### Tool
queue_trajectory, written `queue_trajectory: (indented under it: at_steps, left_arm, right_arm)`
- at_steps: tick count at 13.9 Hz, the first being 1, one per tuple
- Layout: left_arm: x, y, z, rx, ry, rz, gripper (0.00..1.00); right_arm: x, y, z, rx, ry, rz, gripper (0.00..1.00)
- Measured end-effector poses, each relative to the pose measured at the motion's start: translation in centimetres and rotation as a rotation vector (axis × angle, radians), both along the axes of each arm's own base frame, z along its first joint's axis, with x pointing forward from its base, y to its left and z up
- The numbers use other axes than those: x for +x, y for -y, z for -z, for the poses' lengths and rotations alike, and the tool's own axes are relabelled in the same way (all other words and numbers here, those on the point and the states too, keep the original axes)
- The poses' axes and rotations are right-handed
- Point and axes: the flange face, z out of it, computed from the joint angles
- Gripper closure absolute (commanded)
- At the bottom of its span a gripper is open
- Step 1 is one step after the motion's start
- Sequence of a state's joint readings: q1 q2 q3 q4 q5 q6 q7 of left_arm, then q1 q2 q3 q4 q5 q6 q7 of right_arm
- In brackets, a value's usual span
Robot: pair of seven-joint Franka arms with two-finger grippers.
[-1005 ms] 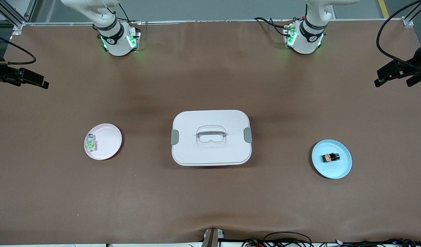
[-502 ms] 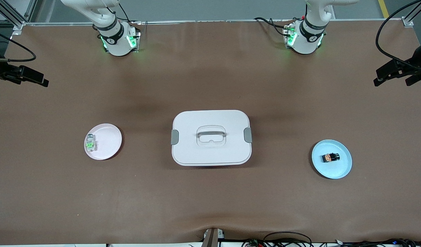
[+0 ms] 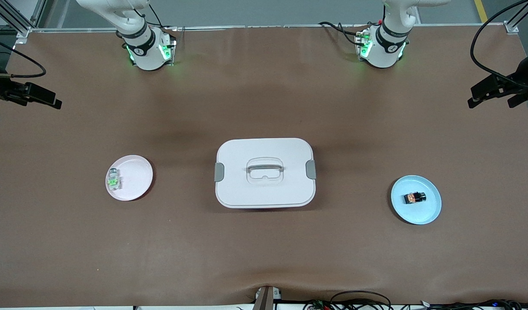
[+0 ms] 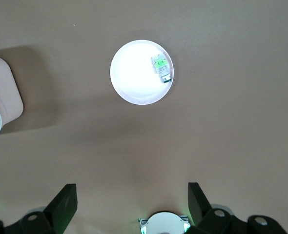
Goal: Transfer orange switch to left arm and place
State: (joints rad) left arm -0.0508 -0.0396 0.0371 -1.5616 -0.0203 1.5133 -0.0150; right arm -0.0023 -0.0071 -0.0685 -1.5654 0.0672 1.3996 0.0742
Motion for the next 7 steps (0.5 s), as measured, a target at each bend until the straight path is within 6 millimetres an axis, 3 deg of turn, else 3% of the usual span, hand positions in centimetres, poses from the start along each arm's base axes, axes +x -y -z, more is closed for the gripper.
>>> queue_trajectory:
  at_steps: [7]
  left_arm:
    - [0.05,0.11,0.10,0.000,-0.001,0.002,0.00]
  right_arm:
    - [0.10,-0.16,-0.44,-0.028,0.027,-0.008,0.00]
